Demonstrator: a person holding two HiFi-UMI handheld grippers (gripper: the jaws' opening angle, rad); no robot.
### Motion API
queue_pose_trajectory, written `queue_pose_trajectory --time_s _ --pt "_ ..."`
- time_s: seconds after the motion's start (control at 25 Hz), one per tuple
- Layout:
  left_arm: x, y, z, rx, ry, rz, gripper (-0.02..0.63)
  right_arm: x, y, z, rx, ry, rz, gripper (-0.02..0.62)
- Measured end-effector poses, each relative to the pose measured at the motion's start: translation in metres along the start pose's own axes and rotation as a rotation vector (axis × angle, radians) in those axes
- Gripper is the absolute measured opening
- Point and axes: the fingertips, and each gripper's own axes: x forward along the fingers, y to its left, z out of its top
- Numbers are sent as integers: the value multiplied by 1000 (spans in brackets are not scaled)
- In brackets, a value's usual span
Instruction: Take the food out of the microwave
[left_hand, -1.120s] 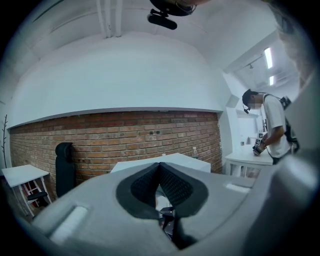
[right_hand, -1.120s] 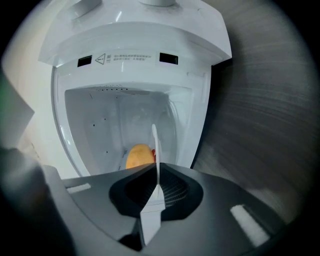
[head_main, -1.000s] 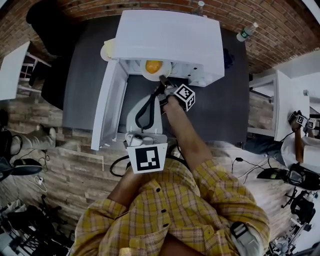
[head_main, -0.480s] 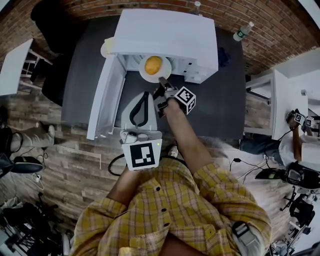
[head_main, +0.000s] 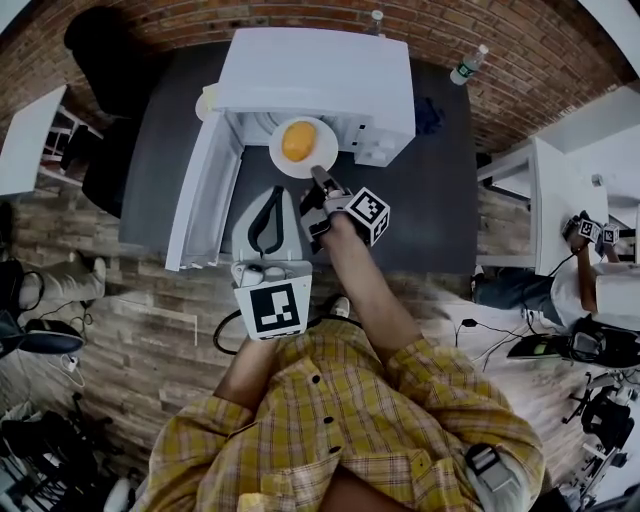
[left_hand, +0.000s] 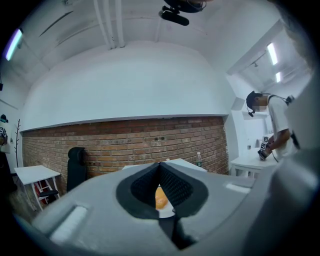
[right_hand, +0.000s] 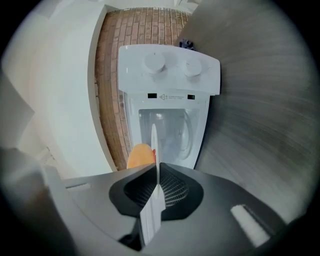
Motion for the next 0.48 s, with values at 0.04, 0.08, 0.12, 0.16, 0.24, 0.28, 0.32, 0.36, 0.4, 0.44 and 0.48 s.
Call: queue_pose_trajectory --time_s 0.04,0.08,0.12,0.16,0.24,0.28,0.32,0.36,0.4,0.44,0.48 --pt "-2 -1 0 0 0 1 0 -5 3 -2 0 0 3 18" --pt "-3 -3 1 -1 -2 2 0 -11 7 -4 -1 1 7 18" --pt "-5 -4 2 -3 -4 3 0 -16 11 -6 -3 4 11 20" --pt "-7 -6 2 -4 -6 4 0 -21 14 -8 -5 8 15 20" --pt "-11 -8 2 2 -4 7 0 -28 21 -12 1 19 26 20" --pt "-14 -9 0 9 6 6 0 -31 25 -14 7 25 32 20" --pt "-16 -10 -3 18 18 6 0 -34 28 -16 11 29 39 20" --pt "-19 -11 -4 24 24 7 0 -38 32 -17 9 34 45 20" --pt "-21 -11 -3 27 26 9 0 -41 37 -19 6 38 51 20" --pt "-23 -12 -3 32 31 11 0 -44 41 -21 3 41 54 20" --pt "-25 -12 -3 38 36 12 0 -48 45 -22 1 43 56 20"
